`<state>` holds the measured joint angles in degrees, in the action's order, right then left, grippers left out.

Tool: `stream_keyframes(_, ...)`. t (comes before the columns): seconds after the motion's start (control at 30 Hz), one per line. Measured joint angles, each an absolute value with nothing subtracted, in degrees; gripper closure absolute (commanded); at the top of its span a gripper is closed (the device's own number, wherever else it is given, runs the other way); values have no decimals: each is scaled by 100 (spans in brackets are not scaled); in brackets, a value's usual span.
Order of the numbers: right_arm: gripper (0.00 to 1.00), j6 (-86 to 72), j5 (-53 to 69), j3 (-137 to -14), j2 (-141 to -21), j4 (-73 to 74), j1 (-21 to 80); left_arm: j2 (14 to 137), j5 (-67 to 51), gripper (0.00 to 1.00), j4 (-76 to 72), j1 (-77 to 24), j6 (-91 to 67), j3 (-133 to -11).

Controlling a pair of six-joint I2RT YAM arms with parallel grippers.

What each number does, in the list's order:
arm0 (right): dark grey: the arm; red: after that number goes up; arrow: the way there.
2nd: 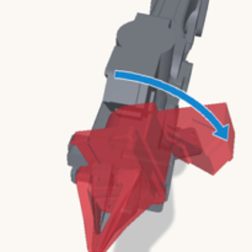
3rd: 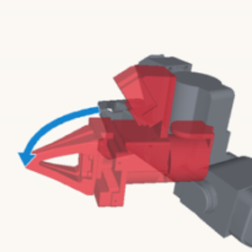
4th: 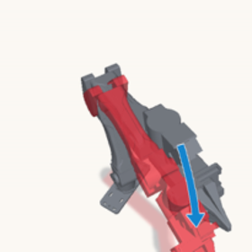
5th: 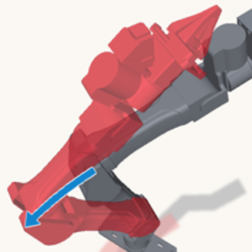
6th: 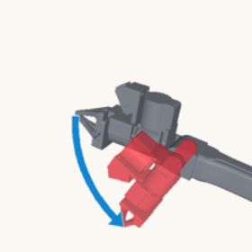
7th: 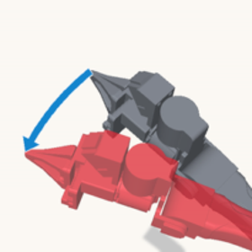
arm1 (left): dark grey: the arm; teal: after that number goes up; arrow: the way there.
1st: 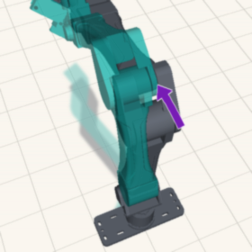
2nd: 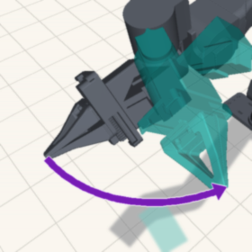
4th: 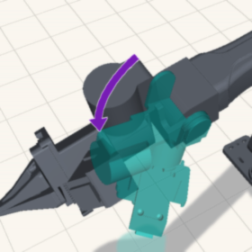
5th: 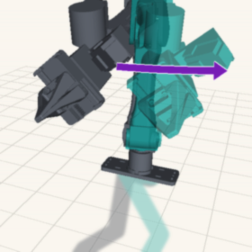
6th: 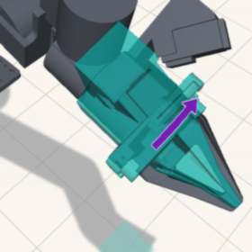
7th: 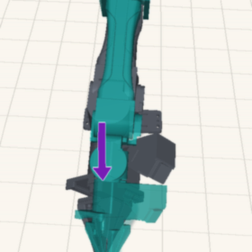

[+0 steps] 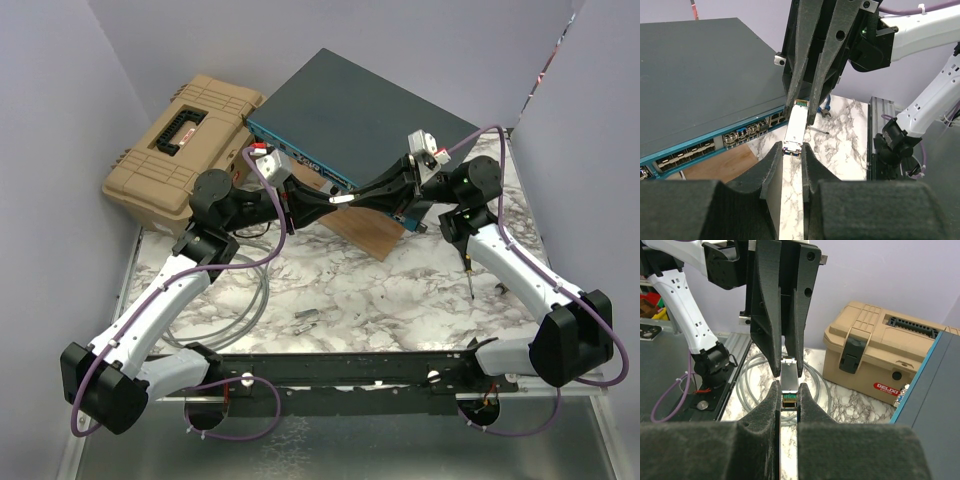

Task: Insert the plug into the switch port
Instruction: Pick up the connector from the center of the board.

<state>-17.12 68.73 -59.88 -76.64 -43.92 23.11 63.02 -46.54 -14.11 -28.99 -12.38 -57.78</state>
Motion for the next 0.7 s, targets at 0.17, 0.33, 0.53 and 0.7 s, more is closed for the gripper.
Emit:
stream_keyframes(0.17, 95, -1697, 6871, -5988, -7666, -4364, 2311, 6311, -4584, 100, -1413, -2899, -1260, -5771)
stream_keyframes(0.33, 79, -1584, 6866, -5988, -7664, -4257, 2311, 6309, -4497, 100, -1393, -2899, -1227, -5747)
stream_keyframes(0.53, 47, -1251, 6632, -5996, -7651, -3745, 2311, 6132, -3959, 100, -1074, -2932, -884, -5662)
stream_keyframes(0.7, 36, -827, 6086, -6189, -7579, -2917, 2311, 5793, -3151, 100, -770, -2932, -552, -5494)
